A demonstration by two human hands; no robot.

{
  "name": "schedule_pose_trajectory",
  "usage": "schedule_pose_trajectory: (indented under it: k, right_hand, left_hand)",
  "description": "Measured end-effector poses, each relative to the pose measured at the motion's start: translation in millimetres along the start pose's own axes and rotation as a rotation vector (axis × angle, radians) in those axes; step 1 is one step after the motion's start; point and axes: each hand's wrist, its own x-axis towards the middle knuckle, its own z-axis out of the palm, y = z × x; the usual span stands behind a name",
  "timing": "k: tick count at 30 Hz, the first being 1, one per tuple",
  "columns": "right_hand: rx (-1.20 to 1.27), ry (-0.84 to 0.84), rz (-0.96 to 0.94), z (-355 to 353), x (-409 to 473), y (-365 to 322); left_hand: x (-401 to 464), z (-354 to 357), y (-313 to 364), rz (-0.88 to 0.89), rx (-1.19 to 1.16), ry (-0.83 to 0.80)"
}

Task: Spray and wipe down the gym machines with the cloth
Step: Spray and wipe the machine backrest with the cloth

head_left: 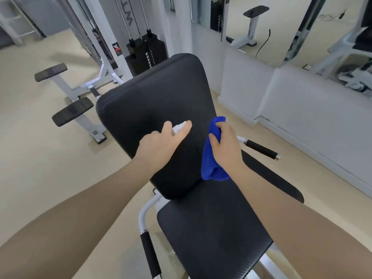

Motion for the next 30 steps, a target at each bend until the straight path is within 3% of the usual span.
schedule_pose_trajectory:
  k: [3, 6, 9, 12, 15, 19, 20, 23, 26, 28, 30]
  right_hand:
    - [0.006, 0.109, 0.011, -3.1, 13.1, 1.0]
    - [0.033, 0.097, 0.014, -6.7, 24.6, 5.2]
    - [0.017, 0.053, 0.025, -5.3, 29.1, 4.8]
    - [0.015, 0.03, 0.039, -1.9, 27.2, 2.3]
    - [0.005, -0.003, 0.032, 3.8, 17.4, 3.1]
    - [0.031, -0.022, 0.079, 10.9, 0.3, 10.5]
    - [0.037, -0.026, 0.105, 12.6, -3.9, 13.6]
    - [0.028, -0.03, 0.154, 19.3, -17.9, 29.8]
    - [0.025, -0.02, 0.177, 19.7, -28.1, 44.8]
    - [0.027, 0.0, 0.187, 20.4, -33.0, 49.8]
    - [0.032, 0.029, 0.177, 19.6, -30.7, 43.3]
  left_hand:
    - [19.2, -16.9, -12.4, 0.023, 0.127, 0.009]
    - [44.3, -39.5, -22.1, 0.07, 0.282, 0.055]
    - [47.2, -41.3, -23.7, 0.013, 0.252, -0.117]
    - [32.6, -36.1, -21.7, -0.1, 0.216, -0.1]
    - [10.5, -19.7, -12.2, -0.071, 0.117, -0.165]
    - [-26.9, 9.2, 7.1, -0.043, 0.153, -0.094]
    - [-37.6, 15.8, 14.7, -0.009, 0.113, -0.128]
    - [-56.8, 28.7, 39.4, -0.06, -0.078, -0.464]
    - [-50.6, 40.1, 40.6, -0.145, -0.222, -0.6]
    - [-44.9, 34.0, 35.4, -0.133, -0.25, -0.583]
    - [-40.3, 22.4, 25.0, -0.087, -0.195, -0.414]
